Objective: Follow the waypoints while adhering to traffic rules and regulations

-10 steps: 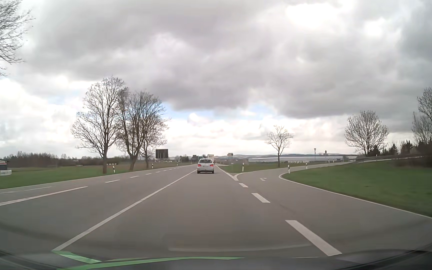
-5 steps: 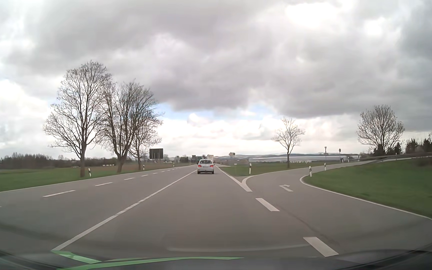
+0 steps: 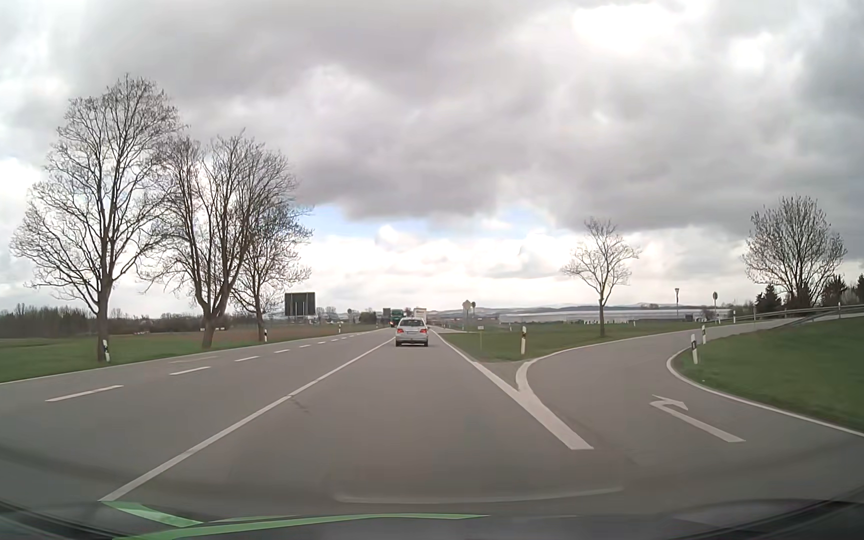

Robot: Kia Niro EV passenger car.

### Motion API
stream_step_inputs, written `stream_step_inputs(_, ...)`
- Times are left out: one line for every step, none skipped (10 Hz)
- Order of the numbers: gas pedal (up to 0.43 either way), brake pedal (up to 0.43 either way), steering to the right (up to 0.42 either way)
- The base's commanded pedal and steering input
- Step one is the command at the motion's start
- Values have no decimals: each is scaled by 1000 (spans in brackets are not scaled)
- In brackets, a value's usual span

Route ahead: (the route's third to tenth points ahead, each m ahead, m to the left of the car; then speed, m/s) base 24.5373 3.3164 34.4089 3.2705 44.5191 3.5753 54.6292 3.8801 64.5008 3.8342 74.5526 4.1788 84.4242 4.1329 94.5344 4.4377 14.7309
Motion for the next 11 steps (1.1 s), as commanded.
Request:
stream_step_inputs(79, 0, -5)
stream_step_inputs(98, 0, -5)
stream_step_inputs(118, 0, -5)
stream_step_inputs(118, 0, -5)
stream_step_inputs(130, 0, -5)
stream_step_inputs(138, 0, -5)
stream_step_inputs(150, 0, -4)
stream_step_inputs(157, 0, -5)
stream_step_inputs(157, 0, -4)
stream_step_inputs(169, 0, -4)
stream_step_inputs(177, 0, -2)
